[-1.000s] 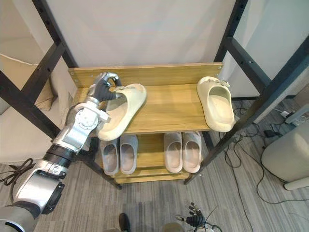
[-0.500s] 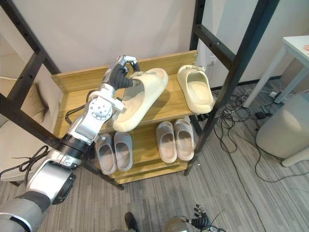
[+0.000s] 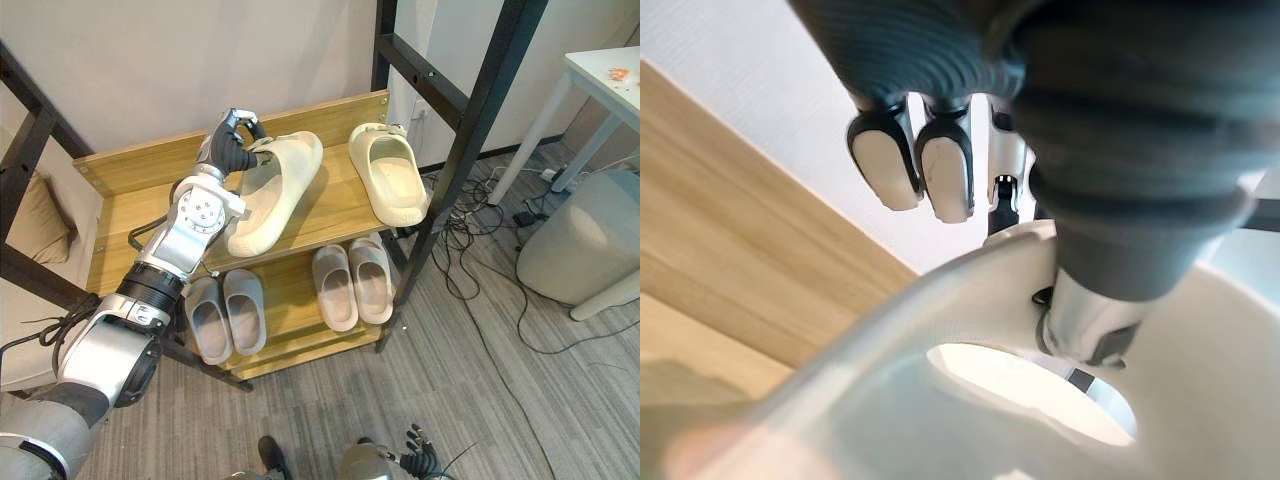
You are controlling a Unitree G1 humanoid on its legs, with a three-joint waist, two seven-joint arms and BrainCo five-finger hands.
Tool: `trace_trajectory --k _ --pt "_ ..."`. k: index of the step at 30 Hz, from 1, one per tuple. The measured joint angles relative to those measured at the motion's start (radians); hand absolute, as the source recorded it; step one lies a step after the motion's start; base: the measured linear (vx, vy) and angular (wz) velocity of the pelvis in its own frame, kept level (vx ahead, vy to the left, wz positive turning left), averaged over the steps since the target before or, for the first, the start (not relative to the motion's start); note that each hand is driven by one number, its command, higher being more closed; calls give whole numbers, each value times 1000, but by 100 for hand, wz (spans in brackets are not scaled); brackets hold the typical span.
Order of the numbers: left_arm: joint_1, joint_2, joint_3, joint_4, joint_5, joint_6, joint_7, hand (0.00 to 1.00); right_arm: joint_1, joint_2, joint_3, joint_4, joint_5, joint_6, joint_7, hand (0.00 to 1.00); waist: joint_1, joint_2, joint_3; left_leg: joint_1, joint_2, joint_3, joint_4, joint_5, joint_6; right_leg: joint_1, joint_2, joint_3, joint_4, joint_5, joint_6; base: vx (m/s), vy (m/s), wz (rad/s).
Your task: Organize the slippers on the shoe rack
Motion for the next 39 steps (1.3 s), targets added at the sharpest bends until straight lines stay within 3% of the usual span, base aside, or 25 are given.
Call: trace_trajectory --k 6,7,30,35,39 --pt "0 -34 2 15 2 0 0 100 5 0 0 -5 6 -4 0 0 -1 6 -1 -7 1 0 0 -2 -2 -11 0 0 -1 -2 3 -28 4 0" --pt "0 -40 2 15 2 0 0 0 11 -1 0 -16 6 -7 0 0 -2 12 -4 -17 0 -1 0 -2 -2 -21 0 -1 0 -1 3 -34 8 1" --pt "-72 -130 -4 54 1 8 5 0 62 4 3 -80 37 -11 -1 0 0 18 -8 -16 1 24 0 -1 1 -29 -2 7 6 2 9 -18 1 -1" --pt "-72 -139 -16 49 -57 0 13 0 64 4 3 -79 38 -11 -1 0 1 19 -10 -16 -1 9 0 2 3 -12 -5 -5 5 3 11 -3 1 7" --pt "-17 -139 -21 -126 -137 -17 42 0 65 2 4 -73 42 -11 -1 0 10 19 -12 -16 -5 -28 5 6 6 9 -10 -42 -1 3 11 -21 2 22"
